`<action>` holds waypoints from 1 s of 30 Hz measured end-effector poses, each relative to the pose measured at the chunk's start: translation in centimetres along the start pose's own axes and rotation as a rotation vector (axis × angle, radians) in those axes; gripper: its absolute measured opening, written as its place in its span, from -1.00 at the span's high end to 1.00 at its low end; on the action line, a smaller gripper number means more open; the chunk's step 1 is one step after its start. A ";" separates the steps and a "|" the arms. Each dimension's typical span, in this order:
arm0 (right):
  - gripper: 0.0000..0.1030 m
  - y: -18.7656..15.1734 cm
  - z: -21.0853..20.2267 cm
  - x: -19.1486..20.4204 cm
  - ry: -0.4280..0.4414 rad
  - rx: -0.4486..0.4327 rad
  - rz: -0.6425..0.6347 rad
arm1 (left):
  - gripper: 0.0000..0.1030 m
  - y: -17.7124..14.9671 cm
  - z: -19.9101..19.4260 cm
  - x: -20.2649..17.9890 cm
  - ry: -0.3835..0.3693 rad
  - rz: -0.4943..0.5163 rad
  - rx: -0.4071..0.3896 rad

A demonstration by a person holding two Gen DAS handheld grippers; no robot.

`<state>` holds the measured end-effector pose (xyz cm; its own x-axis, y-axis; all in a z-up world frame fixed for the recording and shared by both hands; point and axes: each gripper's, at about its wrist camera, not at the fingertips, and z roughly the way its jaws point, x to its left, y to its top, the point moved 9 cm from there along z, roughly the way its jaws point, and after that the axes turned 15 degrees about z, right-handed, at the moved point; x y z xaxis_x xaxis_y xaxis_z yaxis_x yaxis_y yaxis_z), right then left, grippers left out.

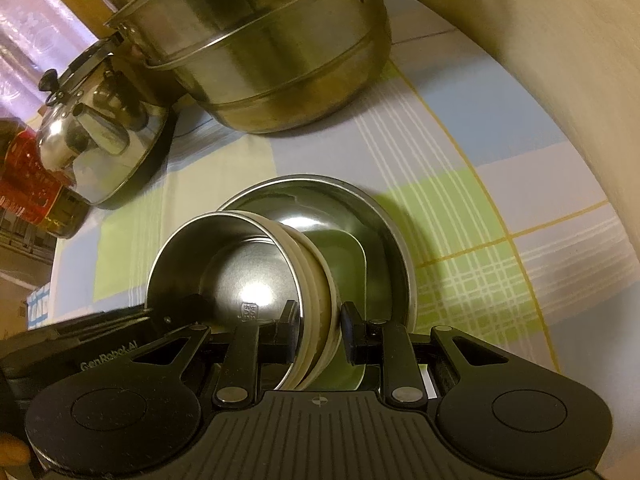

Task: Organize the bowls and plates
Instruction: 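Lower the bowl stack onto the floral dish in the steel plate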

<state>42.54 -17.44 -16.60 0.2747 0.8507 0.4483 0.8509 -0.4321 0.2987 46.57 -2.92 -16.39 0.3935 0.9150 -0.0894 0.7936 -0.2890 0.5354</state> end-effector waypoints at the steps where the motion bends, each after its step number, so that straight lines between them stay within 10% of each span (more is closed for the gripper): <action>1: 0.50 0.0 -0.1 0.0 0.001 -0.009 -0.006 | 0.59 0.0 -0.2 0.1 0.002 0.006 -0.006; 15: 0.43 -0.5 -2.3 0.3 0.125 -0.096 0.015 | 0.67 -0.4 -2.1 -0.3 -0.035 0.036 -0.059; 18: 0.75 -0.3 -2.1 -0.1 0.111 -0.087 0.049 | 0.81 -0.2 -2.0 -0.6 -0.061 0.029 -0.049; 30: 0.77 0.9 -1.7 -1.3 0.107 0.037 0.242 | 0.81 0.5 -2.2 -0.7 -0.065 0.045 -0.040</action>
<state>42.18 -19.47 -15.55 0.4252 0.6864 0.5900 0.7823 -0.6065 0.1418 45.70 -3.12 -14.22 0.4589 0.8806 -0.1183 0.7555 -0.3167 0.5735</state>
